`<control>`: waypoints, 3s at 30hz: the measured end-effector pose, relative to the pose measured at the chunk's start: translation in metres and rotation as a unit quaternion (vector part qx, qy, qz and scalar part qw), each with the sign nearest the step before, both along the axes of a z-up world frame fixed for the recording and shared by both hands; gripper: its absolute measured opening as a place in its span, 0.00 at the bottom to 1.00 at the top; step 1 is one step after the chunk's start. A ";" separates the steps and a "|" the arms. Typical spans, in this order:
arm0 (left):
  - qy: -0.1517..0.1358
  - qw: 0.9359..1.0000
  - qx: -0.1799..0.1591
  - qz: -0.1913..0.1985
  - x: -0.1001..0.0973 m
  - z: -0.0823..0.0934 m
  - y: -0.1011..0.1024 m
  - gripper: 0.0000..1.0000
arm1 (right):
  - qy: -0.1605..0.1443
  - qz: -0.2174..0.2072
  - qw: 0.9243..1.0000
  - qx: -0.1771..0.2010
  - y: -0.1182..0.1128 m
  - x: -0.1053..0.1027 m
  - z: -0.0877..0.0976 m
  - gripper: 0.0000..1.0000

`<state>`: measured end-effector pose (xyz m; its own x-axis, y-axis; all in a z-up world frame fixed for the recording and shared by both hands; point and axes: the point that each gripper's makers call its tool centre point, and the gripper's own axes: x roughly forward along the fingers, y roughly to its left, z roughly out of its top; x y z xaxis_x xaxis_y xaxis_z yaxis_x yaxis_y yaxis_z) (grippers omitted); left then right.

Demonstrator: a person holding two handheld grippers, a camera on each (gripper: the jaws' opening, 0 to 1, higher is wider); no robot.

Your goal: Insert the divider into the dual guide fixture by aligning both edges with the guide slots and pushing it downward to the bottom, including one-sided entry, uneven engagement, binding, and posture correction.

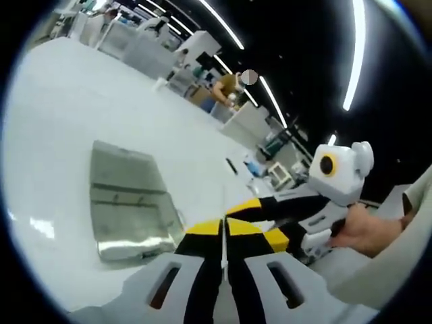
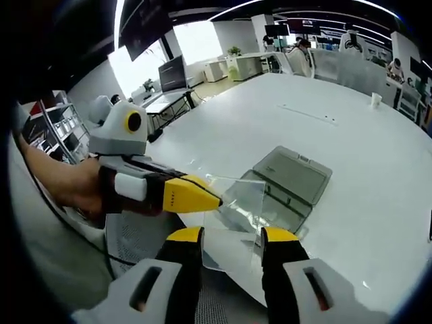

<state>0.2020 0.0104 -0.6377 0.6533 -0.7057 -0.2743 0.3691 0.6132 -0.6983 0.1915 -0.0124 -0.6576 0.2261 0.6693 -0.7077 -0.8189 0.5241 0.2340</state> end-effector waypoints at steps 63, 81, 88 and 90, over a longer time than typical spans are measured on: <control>-0.045 0.987 -0.062 -0.143 -0.016 0.034 -0.012 0.00 | 0.162 0.155 0.956 0.188 -0.006 -0.032 0.019 0.15; -0.047 0.982 -0.077 -0.164 -0.021 0.037 -0.016 0.00 | 0.197 0.157 0.936 0.245 -0.007 -0.035 0.030 0.11; -0.048 0.981 -0.080 -0.168 -0.022 0.038 -0.017 0.00 | 0.201 0.154 0.933 0.255 -0.006 -0.036 0.031 0.08; -0.048 0.981 -0.081 -0.168 -0.022 0.039 -0.017 0.00 | 0.203 0.153 0.932 0.256 -0.006 -0.036 0.032 0.08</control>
